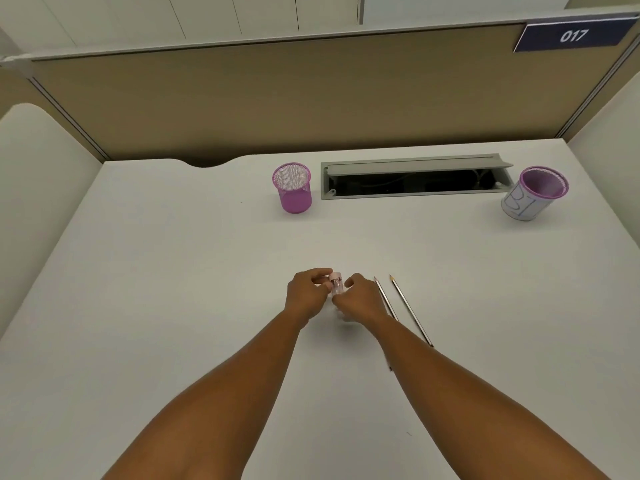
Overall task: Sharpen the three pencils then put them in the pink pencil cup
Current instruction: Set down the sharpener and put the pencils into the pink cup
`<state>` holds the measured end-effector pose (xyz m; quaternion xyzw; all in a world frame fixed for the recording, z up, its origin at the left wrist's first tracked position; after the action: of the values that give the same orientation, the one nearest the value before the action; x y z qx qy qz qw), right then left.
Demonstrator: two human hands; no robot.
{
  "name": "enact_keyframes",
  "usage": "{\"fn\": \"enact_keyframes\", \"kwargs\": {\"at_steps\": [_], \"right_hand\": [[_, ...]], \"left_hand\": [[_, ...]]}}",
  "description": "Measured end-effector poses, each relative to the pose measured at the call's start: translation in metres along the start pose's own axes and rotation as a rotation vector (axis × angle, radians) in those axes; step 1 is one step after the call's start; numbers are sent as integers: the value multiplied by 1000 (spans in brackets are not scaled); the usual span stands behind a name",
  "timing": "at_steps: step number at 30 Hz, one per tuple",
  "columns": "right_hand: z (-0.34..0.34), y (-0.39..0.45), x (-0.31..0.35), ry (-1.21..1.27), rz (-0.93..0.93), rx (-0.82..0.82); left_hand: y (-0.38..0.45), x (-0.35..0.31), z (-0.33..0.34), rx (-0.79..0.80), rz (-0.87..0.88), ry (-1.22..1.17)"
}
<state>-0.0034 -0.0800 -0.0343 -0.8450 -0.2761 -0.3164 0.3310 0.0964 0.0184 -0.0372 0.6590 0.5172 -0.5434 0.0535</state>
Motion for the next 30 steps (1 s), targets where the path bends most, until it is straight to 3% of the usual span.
{"fn": "enact_keyframes", "kwargs": {"at_steps": [5,13,24,30], "right_hand": [[-29,16,-4,107,49,-122],[-88,37,-42,218,160,-264],[-123,42,-82,79,206,-272],[-126,47,-84,-6,156,-278]], "left_hand": [[6,-8,-1,-65,0,-17],[15,-9,19,-119,119,249],[23,4,33,-205,184,633],[17,16,40,-213,218,719]]}}
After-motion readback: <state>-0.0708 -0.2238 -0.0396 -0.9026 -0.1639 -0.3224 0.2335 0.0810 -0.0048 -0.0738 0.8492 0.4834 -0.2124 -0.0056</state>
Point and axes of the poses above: each hand's wrist, its own y-axis towards the middle knuckle, its own z-axis out of the palm, x = y × z, the point moved 6 cm from there along y, towards the middle knuckle, and after that the axes turned 7 degrees about -z, right-handed, at the moved point
